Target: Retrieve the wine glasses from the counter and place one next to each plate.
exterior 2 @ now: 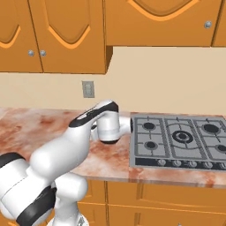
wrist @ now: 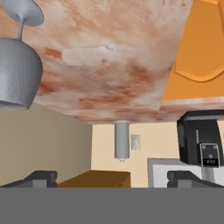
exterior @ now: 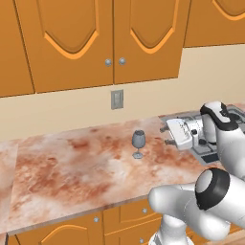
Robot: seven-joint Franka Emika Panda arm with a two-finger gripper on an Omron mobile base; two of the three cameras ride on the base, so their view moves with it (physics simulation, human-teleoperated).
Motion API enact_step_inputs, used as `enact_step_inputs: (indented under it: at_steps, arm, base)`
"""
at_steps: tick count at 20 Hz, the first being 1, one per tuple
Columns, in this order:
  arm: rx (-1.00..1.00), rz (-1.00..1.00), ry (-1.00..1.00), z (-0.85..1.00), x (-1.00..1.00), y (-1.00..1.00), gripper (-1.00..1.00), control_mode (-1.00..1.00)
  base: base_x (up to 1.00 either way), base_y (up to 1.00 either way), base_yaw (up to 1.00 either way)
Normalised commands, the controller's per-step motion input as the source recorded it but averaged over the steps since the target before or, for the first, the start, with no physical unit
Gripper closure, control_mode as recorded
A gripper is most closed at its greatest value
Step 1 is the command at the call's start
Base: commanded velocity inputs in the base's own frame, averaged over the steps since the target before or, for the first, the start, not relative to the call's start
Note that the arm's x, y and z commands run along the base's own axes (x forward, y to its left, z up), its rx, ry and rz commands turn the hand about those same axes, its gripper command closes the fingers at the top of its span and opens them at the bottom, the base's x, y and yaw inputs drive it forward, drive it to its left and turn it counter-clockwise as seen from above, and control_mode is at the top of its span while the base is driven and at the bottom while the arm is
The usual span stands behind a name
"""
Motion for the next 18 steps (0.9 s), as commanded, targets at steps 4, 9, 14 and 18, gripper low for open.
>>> enact_step_inputs:
  at_steps: [4, 9, 14, 18]
  arm:
    - [0.00, 0.00, 0.01, -0.30, 0.02, 0.00, -1.00, -1.00]
    - [0.00, 0.00, 0.01, -0.27, 0.00, 0.00, -1.00, -1.00]
    - [0.00, 0.00, 0.03, -0.29, 0.04, 0.00, -1.00, -1.00]
    - [0.00, 0.00, 0.02, -0.26, 0.10, 0.00, -1.00, -1.00]
  base:
    - [0.00, 0.00, 0.00]
    - [0.00, 0.00, 0.00]
    - [0.00, 0.00, 0.00]
    - [0.00, 0.00, 0.00]
